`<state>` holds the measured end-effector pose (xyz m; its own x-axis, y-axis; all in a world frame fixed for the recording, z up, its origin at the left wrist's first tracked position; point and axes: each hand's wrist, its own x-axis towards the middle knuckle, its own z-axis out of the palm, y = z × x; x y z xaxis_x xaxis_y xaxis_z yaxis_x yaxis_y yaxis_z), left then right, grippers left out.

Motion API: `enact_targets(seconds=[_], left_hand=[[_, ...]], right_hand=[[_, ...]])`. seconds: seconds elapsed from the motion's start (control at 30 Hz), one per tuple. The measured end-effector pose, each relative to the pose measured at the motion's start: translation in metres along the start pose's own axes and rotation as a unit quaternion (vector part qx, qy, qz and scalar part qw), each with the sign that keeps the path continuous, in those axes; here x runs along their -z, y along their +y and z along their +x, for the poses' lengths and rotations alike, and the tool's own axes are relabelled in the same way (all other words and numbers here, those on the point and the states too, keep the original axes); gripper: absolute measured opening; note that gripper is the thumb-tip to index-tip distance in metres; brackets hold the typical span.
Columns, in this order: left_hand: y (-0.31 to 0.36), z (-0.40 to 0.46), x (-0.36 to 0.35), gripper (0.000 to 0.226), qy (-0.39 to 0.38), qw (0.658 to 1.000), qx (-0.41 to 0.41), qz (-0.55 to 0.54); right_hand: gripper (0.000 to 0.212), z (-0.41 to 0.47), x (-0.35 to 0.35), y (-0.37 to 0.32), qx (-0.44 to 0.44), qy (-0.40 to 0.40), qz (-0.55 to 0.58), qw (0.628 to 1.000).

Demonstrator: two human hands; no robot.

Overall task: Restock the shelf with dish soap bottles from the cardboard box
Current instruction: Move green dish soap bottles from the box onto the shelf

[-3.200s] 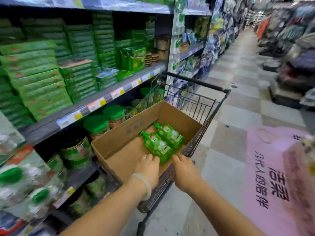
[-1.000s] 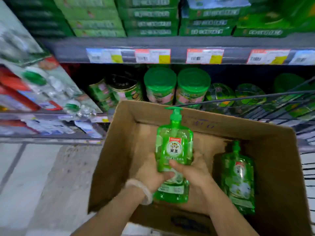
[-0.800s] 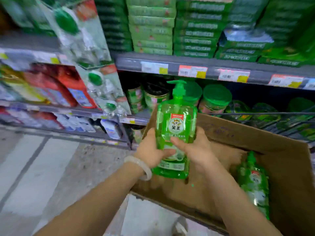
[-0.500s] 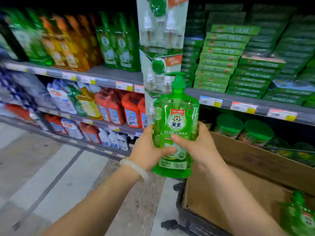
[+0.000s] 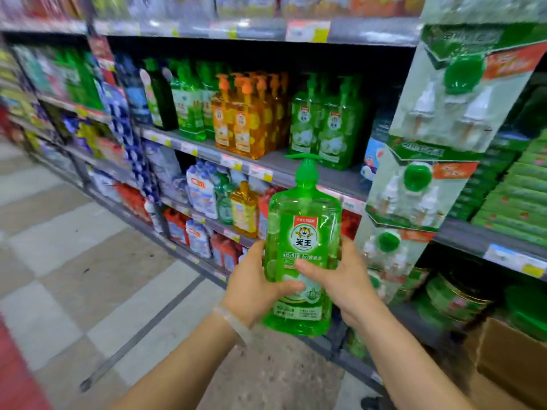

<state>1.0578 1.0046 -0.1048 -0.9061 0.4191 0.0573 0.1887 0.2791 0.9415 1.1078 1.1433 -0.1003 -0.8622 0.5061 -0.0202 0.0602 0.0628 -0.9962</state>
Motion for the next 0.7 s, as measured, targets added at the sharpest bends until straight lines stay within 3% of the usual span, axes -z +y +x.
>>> enact_targets(seconds=[0.07, 0.3, 0.53, 0.7], left_hand=[[-0.010, 0.023, 0.013, 0.082, 0.010, 1.000, 0.004, 0.004], [-0.011, 0.151, 0.044, 0.064, 0.029, 0.998, -0.041, 0.032], [0.008, 0.281, 0.057, 0.079, 0.029, 0.994, -0.105, 0.008], [0.014, 0.349, 0.055, 0.083, 0.037, 0.990, -0.139, 0.011]], right_hand=[[0.066, 0.024, -0.018, 0.002, 0.008, -0.003, 0.006, 1.000], [0.066, 0.144, -0.057, -0.028, 0.056, 0.003, 0.012, 0.998], [0.081, 0.258, -0.070, -0.065, 0.109, 0.038, 0.006, 0.993], [0.080, 0.317, -0.074, -0.075, 0.142, 0.061, 0.012, 0.988]])
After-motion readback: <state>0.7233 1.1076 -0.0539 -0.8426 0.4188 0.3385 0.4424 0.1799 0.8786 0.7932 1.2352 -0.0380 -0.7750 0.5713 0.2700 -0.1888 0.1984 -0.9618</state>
